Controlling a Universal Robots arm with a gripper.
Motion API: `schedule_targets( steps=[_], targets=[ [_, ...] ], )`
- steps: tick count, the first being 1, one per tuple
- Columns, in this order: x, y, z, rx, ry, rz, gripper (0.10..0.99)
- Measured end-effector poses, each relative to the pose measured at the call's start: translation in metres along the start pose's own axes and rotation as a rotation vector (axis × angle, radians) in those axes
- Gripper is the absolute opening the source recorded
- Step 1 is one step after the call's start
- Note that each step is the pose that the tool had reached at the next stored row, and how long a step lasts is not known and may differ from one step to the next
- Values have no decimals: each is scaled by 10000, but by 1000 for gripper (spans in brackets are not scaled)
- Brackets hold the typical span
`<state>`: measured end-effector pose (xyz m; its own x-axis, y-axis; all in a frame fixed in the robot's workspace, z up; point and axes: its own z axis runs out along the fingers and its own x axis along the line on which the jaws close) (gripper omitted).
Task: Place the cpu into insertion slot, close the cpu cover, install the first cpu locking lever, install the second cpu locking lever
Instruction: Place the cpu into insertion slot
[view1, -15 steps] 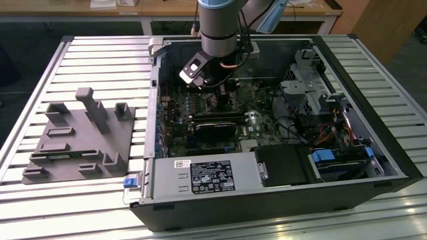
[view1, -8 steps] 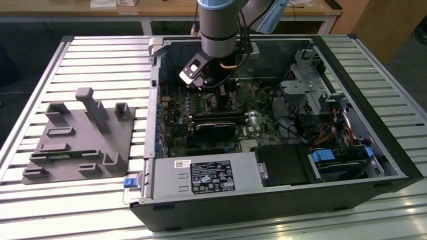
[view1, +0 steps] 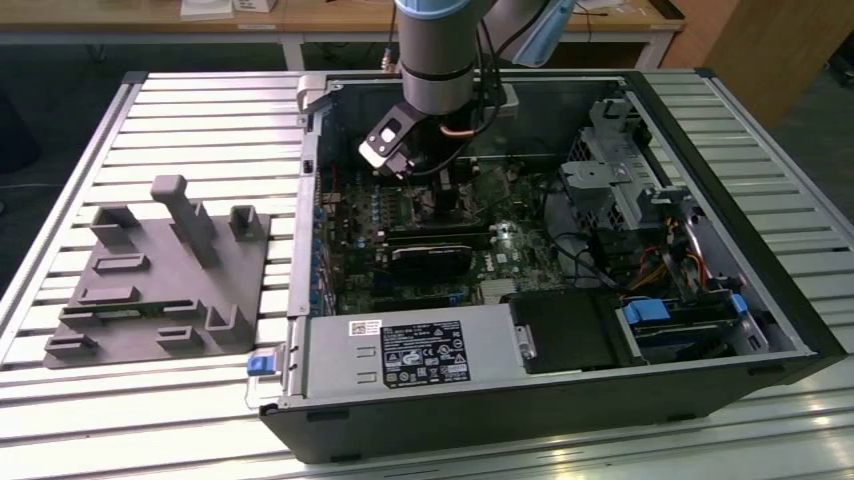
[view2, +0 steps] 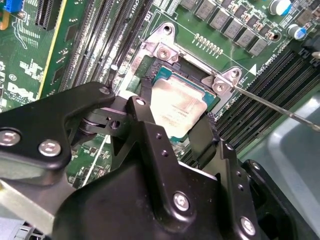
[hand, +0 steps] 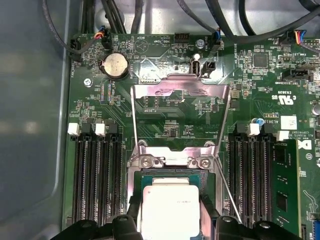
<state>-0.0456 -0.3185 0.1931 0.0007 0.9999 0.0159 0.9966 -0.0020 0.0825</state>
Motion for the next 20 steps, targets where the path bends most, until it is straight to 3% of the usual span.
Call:
schedule_targets(
  steps=[5,20],
  targets=[
    [-1,1,-3,0,-118,14,541],
    [-1,30,11,1,-128,43,541]
  ],
)
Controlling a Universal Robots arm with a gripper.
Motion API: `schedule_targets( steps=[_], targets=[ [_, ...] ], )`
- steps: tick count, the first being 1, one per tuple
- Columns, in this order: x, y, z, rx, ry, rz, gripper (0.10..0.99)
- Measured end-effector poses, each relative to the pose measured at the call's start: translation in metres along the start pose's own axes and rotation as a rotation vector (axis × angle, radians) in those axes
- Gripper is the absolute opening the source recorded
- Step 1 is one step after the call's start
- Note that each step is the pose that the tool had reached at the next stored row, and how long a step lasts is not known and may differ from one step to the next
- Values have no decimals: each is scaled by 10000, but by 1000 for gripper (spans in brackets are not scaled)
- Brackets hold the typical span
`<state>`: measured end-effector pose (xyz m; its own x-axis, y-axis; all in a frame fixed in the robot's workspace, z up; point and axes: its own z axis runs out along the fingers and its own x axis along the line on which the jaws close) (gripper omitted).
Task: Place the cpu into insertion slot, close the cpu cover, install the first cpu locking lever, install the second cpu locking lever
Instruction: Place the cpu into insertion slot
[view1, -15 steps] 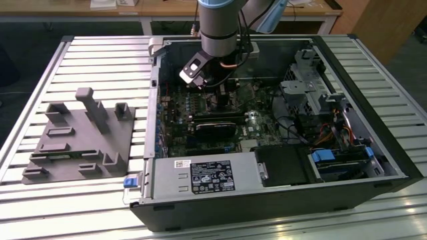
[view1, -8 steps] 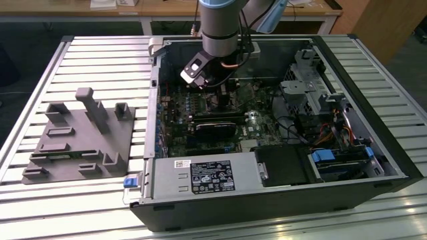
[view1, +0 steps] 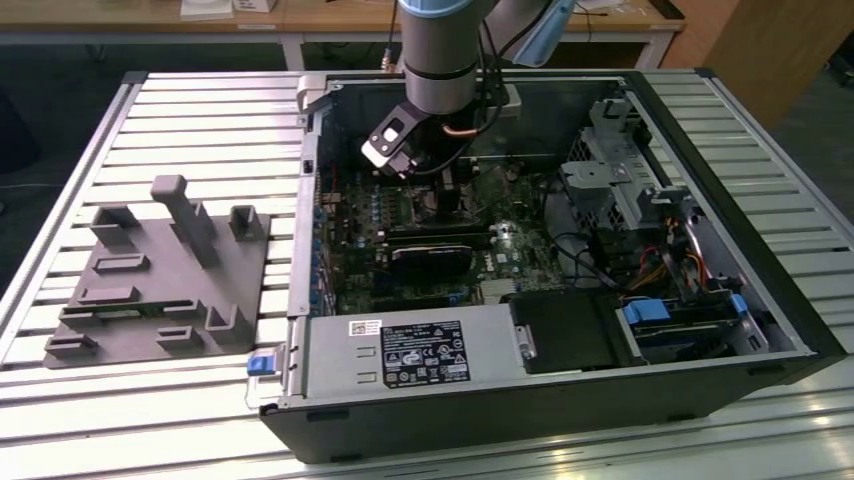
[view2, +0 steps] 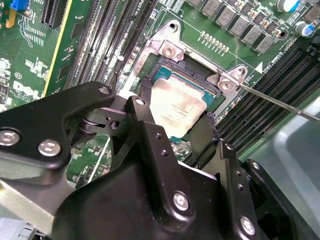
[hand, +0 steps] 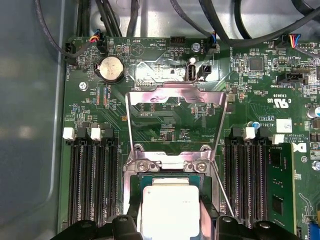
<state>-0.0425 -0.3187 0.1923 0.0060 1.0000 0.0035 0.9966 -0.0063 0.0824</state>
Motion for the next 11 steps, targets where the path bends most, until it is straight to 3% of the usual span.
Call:
schedule_targets(
  steps=[5,6,11],
  targets=[
    [1,0,1,-1,2,0,553],
    [0,0,1,-1,2,1,616],
    [0,1,-14,0,1,0,616]
  ],
)
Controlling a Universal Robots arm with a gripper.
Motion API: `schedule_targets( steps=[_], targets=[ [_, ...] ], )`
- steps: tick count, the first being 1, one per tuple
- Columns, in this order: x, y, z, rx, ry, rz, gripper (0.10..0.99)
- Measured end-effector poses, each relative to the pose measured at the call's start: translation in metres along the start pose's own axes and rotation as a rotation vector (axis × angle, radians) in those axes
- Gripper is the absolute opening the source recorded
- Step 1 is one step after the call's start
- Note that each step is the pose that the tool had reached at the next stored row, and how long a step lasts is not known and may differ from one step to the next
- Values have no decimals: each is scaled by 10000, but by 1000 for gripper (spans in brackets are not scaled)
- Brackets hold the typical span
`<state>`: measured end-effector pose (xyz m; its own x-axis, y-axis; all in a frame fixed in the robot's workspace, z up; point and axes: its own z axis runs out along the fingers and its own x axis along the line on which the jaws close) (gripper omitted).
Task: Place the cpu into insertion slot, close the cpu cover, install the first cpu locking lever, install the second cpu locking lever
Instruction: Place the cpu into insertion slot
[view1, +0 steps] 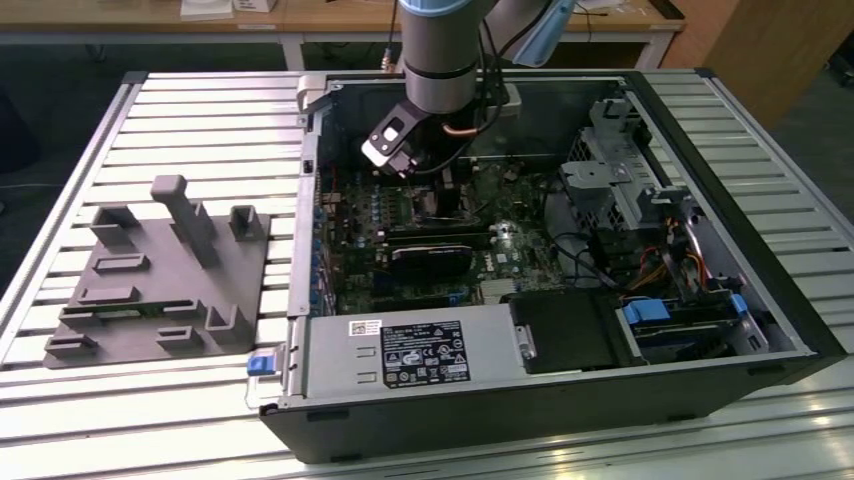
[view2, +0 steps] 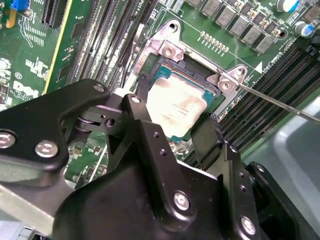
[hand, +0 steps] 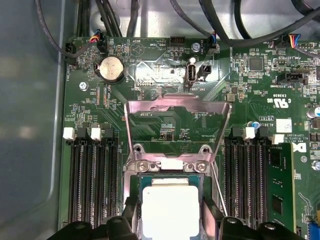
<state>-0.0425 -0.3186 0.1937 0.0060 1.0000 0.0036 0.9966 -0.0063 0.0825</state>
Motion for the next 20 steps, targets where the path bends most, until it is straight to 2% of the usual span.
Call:
schedule_targets(
  steps=[8,10,11,20],
  targets=[
    [0,1,-15,0,1,0,616],
    [0,1,-16,0,0,0,600],
    [0,1,-17,0,0,0,533],
    [0,2,-19,0,1,0,533]
  ],
)
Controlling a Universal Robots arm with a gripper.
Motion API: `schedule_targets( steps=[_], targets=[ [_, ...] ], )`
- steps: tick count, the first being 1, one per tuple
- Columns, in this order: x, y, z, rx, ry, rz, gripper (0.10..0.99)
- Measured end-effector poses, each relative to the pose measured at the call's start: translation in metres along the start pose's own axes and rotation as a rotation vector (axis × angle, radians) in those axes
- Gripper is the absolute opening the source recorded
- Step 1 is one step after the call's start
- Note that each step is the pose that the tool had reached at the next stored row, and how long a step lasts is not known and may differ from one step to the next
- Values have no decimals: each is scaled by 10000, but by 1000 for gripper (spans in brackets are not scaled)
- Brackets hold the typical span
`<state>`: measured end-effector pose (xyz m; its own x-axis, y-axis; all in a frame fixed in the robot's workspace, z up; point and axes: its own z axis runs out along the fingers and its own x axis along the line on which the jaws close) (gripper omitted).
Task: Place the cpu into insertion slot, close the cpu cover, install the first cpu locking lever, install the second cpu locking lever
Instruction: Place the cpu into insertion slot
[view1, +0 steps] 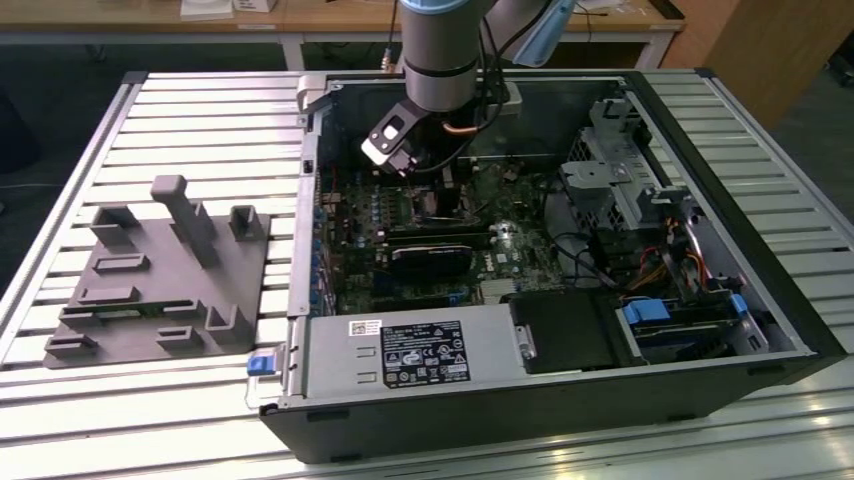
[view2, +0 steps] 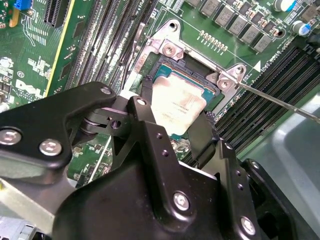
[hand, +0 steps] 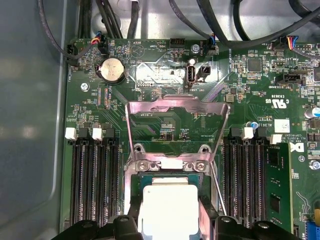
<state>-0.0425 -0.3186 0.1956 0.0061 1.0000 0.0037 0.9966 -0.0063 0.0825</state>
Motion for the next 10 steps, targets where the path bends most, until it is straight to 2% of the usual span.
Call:
schedule_targets(
  steps=[10],
  targets=[
    [0,2,-24,4,2,0,533]
  ],
)
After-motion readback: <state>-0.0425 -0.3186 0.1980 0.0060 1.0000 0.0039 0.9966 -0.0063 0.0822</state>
